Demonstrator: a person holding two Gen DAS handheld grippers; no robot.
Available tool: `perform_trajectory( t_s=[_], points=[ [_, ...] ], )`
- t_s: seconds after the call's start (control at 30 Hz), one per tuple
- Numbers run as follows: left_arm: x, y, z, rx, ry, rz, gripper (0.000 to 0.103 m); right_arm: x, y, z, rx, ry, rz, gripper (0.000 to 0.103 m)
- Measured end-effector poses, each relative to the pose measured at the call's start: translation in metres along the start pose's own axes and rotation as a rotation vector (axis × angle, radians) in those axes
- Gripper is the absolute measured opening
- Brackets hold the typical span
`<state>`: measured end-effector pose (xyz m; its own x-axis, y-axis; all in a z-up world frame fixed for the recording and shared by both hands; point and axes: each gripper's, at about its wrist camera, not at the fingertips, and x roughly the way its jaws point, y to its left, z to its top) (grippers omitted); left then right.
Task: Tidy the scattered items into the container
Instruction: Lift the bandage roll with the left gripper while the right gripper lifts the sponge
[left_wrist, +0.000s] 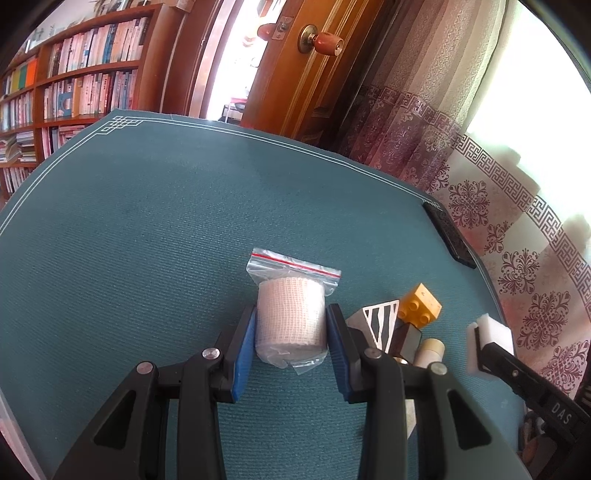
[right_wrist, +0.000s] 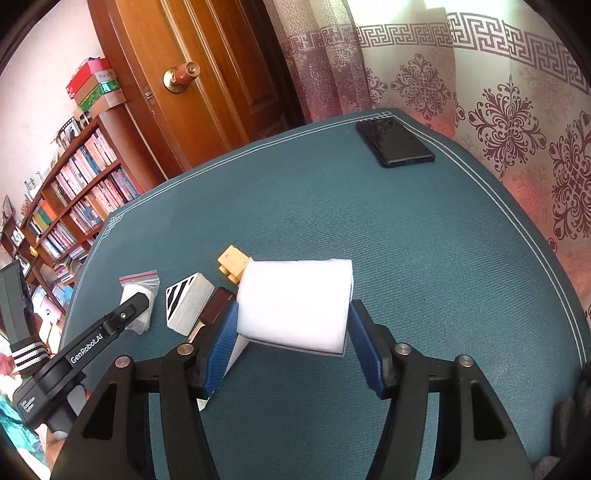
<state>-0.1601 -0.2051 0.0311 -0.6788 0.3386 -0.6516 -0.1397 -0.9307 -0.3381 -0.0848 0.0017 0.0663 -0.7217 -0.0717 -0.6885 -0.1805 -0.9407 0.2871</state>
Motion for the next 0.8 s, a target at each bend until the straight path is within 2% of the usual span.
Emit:
perform_trajectory(
  t_s=[0.8],
  points=[
    [-0.018, 0.000, 0.006, -0.014, -0.052, -0.031, 0.041, -0.034, 0.045, -0.043, -0.079, 0.039, 0.052, 0.063]
  ],
)
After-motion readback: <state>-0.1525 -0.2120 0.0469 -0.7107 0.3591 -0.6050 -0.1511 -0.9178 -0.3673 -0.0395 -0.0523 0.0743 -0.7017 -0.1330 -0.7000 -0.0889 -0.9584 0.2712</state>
